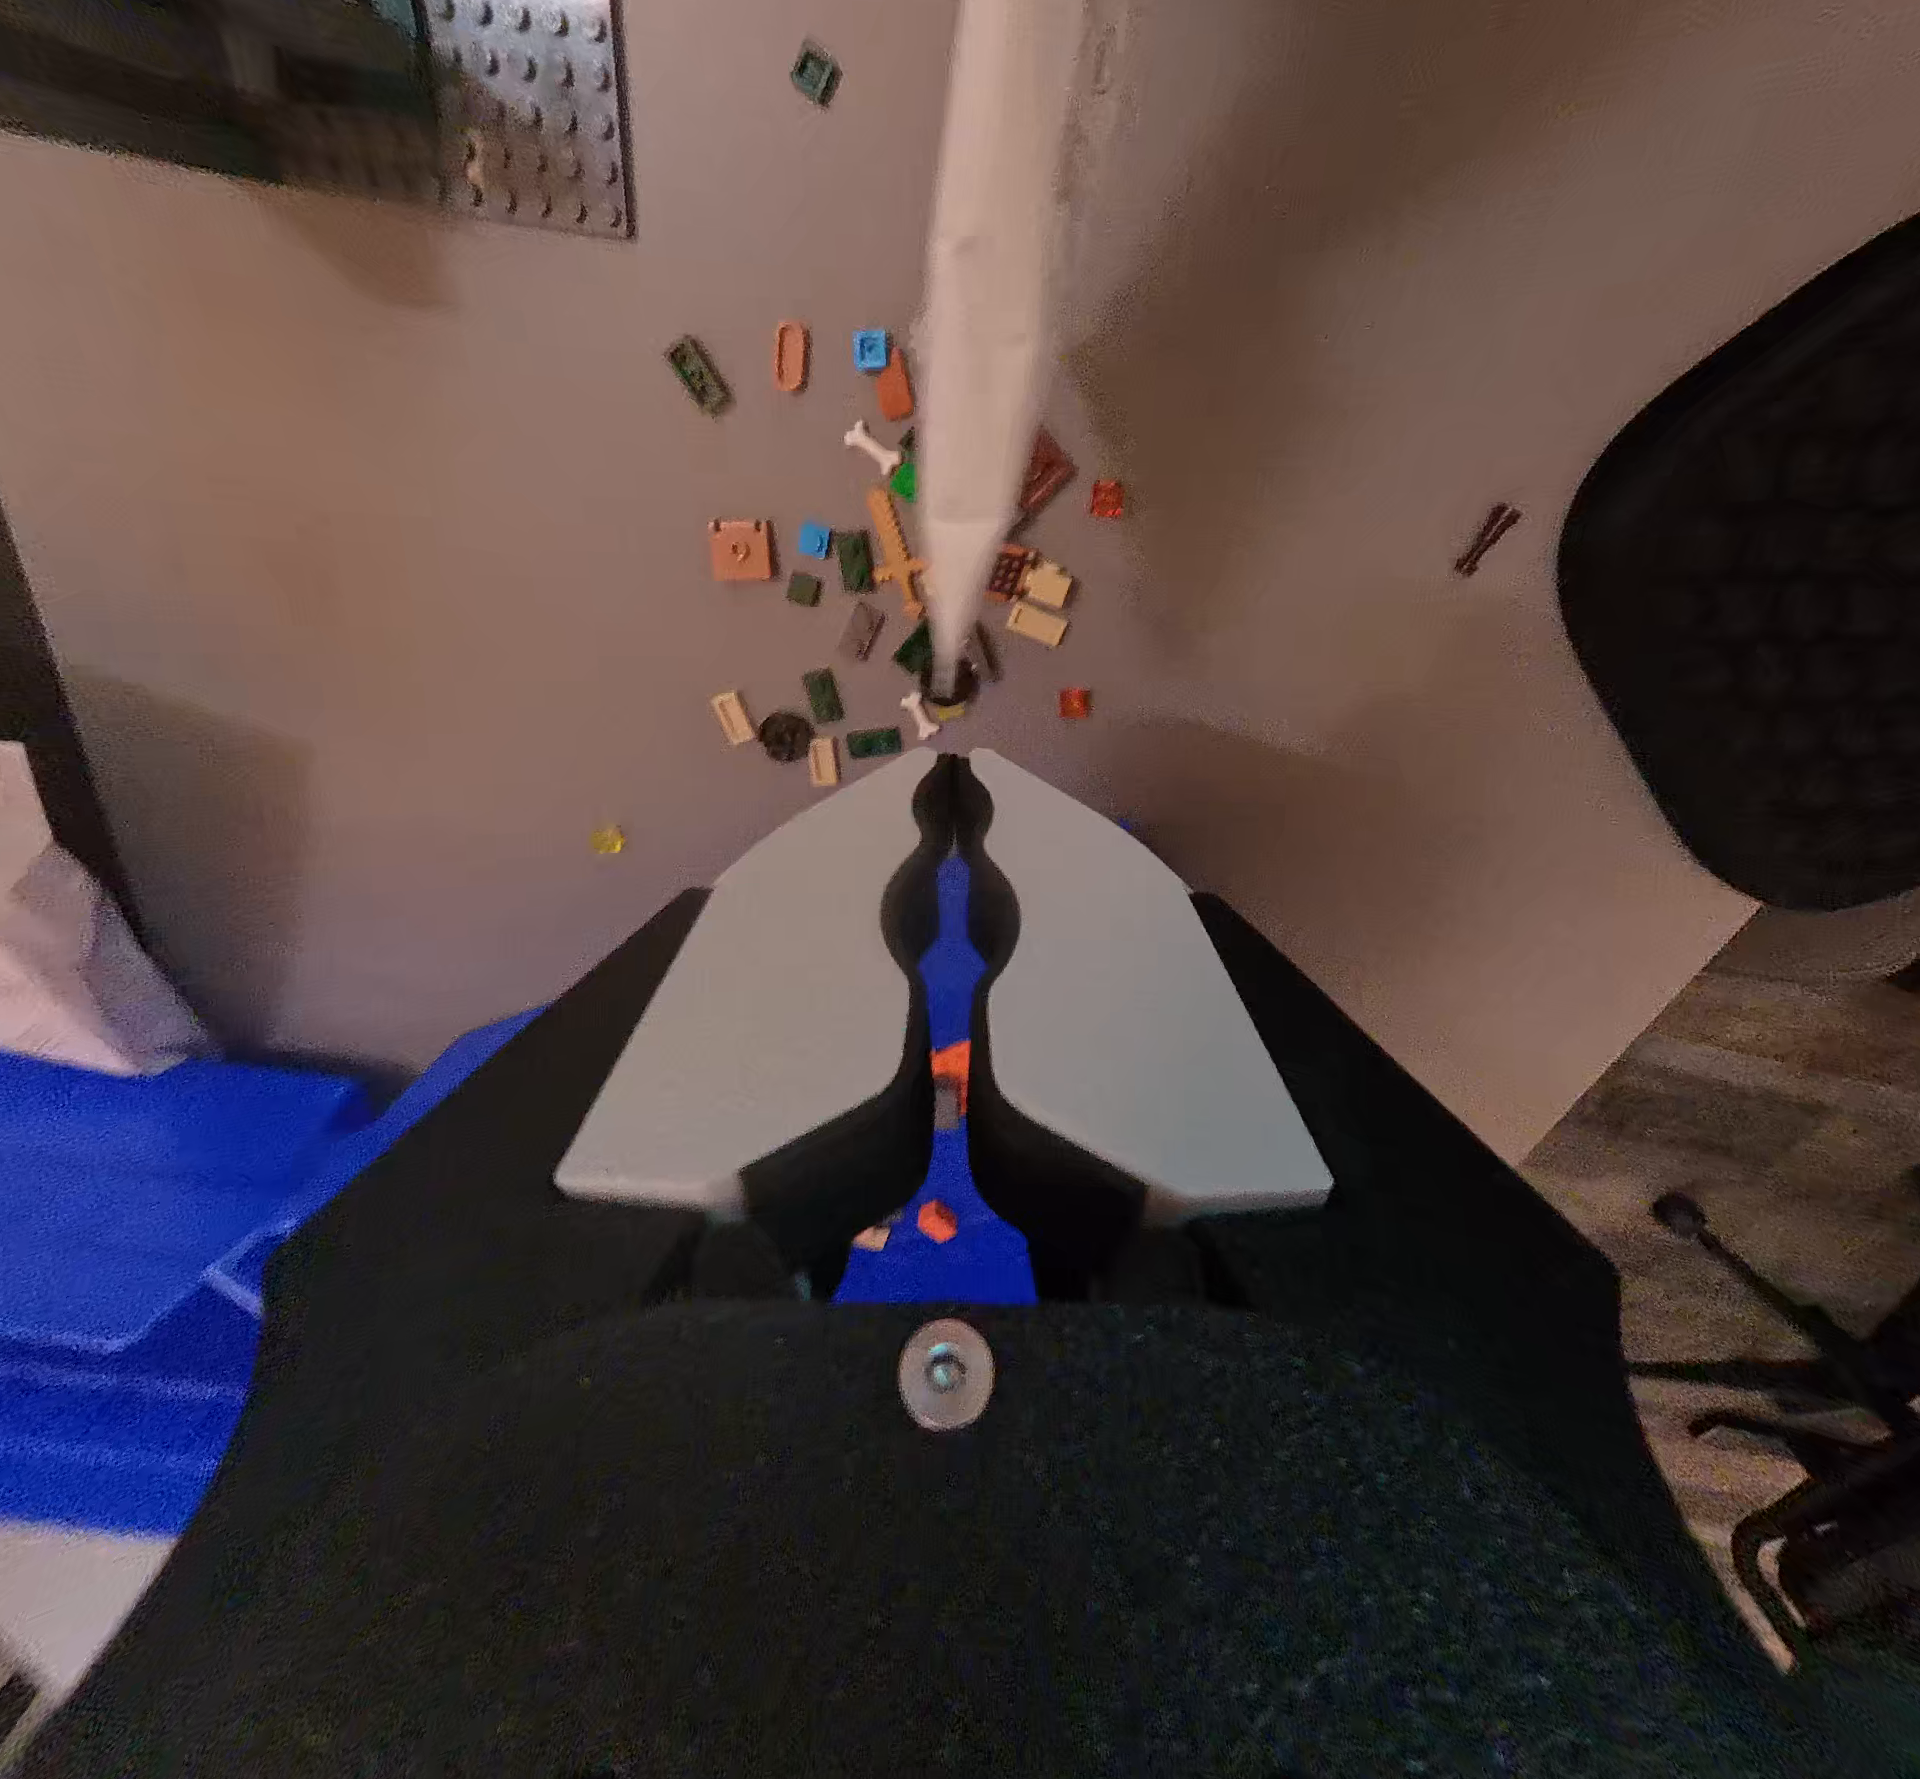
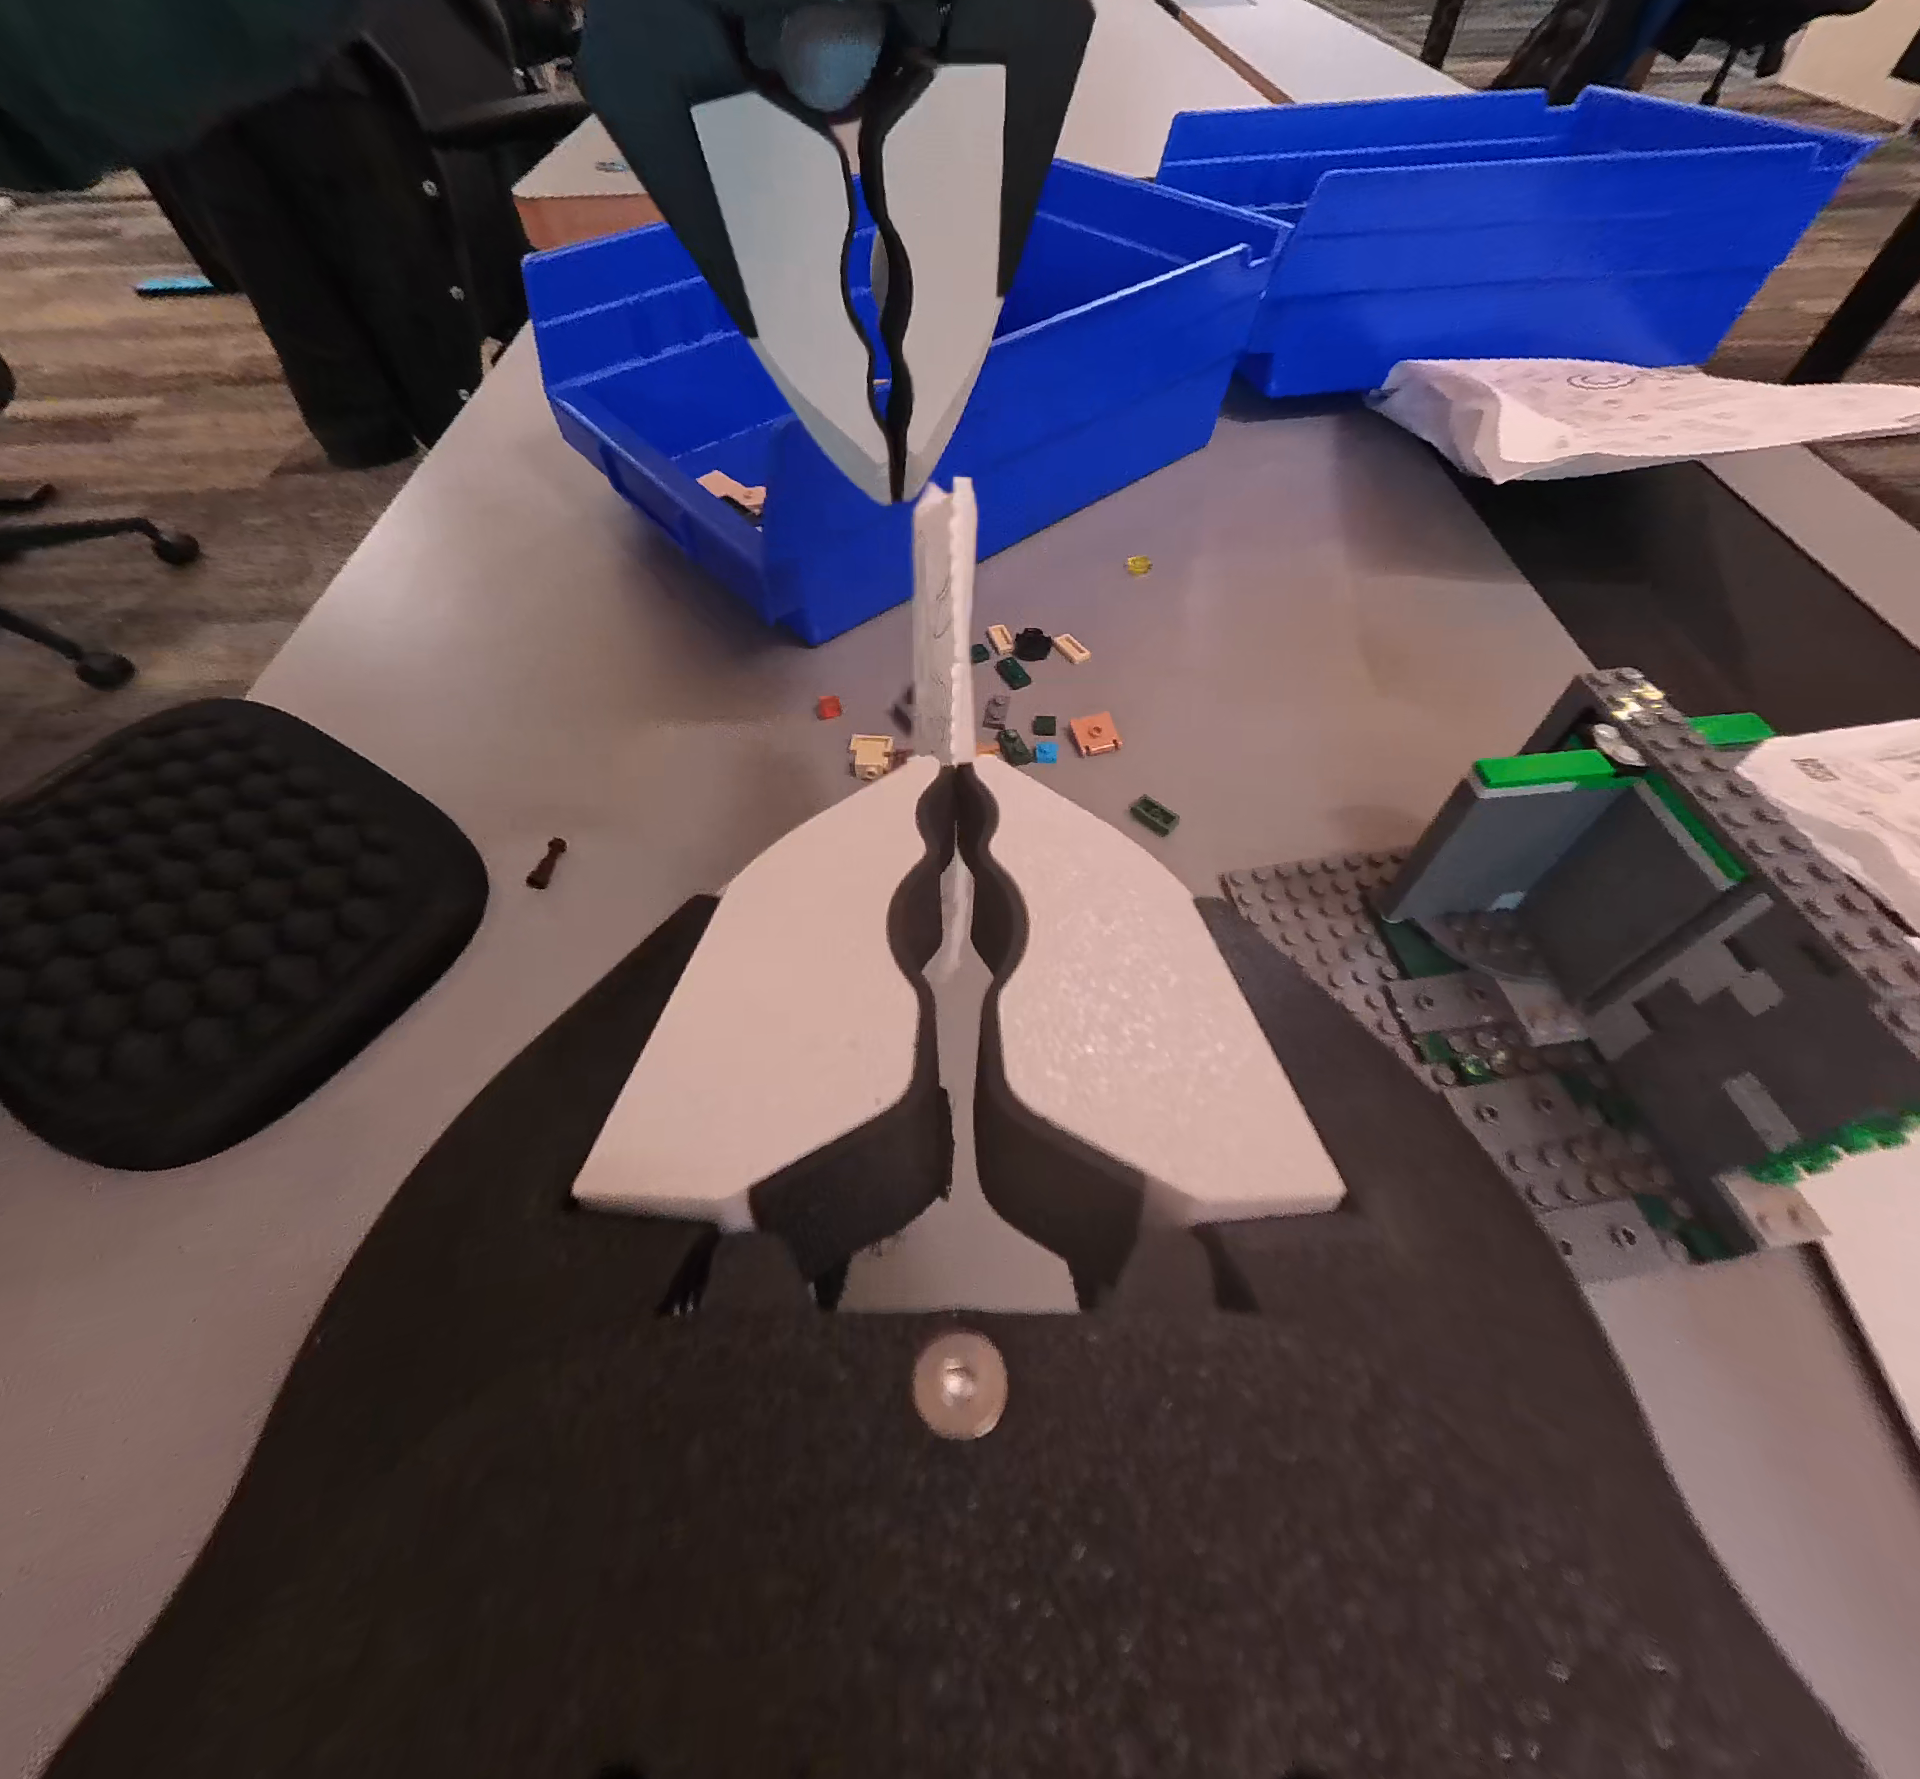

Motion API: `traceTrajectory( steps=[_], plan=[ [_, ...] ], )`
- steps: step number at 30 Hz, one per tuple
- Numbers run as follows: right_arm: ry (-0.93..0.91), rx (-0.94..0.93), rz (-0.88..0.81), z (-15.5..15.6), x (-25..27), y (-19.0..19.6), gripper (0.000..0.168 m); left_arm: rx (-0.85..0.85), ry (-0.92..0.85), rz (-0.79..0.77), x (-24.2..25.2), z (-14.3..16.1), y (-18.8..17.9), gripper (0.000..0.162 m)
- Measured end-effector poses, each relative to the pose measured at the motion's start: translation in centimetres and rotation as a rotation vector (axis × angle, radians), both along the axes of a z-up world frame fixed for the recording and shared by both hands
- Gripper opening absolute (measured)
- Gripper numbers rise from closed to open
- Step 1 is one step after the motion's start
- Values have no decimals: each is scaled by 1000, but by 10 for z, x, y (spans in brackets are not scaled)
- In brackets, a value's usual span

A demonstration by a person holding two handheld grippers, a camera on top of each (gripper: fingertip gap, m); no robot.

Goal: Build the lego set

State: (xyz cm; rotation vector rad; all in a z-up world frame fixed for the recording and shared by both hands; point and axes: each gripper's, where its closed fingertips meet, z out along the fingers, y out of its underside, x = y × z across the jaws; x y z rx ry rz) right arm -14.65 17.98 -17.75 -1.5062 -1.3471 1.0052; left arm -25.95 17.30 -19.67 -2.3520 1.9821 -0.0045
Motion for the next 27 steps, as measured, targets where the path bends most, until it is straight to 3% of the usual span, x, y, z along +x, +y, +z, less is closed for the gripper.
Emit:
traceTrajectory(
  steps=[5,12,15,16,17,21,24,27],
  plan=[
    [-2,-4,35,-4,-14,-10,0,-16,-95,-24,29,5,-7,0],
    [67,-71,38,7,3,-7,0,78,-110,-10,22,21,3,0],
    [153,-136,39,20,17,-2,0,88,-280,32,31,34,4,0],
    [187,-159,42,25,21,-1,0,93,-361,44,37,38,4,10],
    [224,-182,49,31,26,-1,0,90,-432,61,42,41,4,35],
    [347,-254,74,54,42,1,0,76,-740,119,70,49,1,52],
    [405,-288,89,65,48,-1,0,39,-902,144,91,47,-3,58],
    [440,-310,98,72,50,-3,0,23,-1030,135,114,48,-9,51]
  ],
)
